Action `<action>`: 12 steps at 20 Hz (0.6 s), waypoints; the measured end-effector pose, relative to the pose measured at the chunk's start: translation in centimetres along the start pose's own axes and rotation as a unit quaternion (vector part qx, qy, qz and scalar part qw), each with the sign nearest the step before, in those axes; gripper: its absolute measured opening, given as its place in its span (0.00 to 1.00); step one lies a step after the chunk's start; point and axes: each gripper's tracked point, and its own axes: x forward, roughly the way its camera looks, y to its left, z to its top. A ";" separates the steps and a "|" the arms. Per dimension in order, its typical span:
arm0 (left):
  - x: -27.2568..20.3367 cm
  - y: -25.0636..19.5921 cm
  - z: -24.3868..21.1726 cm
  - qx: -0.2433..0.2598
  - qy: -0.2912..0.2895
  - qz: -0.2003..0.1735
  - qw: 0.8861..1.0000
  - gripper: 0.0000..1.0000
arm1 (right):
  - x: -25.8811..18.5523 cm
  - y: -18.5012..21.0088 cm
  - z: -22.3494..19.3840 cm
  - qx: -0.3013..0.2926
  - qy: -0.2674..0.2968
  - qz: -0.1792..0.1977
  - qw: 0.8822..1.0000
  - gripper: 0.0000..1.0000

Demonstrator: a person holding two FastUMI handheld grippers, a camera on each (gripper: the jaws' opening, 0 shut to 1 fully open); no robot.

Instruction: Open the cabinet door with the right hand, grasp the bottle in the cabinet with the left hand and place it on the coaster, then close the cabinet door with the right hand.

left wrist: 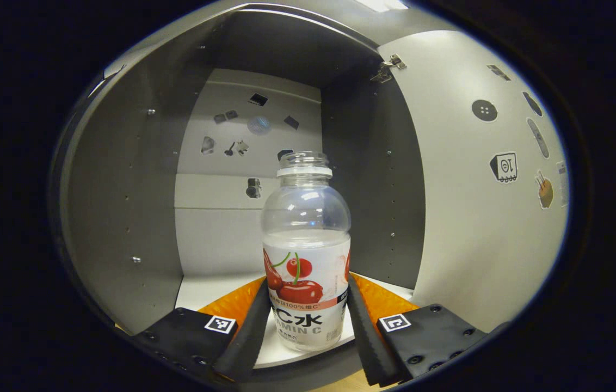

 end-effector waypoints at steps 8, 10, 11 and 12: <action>-10.6 0.9 -0.9 0.010 -0.008 0.085 0.996 0.81 | -2.0 -1.0 -0.6 -0.001 -0.006 0.099 0.995 0.93; -13.6 1.1 -1.8 0.016 -0.002 0.107 0.994 0.82 | -2.5 -1.2 -0.9 -0.015 -0.012 0.117 0.993 0.93; -14.9 1.4 -2.2 0.016 0.000 0.117 0.993 0.82 | -2.9 -1.3 -1.0 -0.021 -0.015 0.127 0.992 0.93; -16.2 1.6 -2.7 0.017 0.003 0.128 0.992 0.81 | -3.1 -1.3 -1.1 -0.028 -0.018 0.135 0.990 0.93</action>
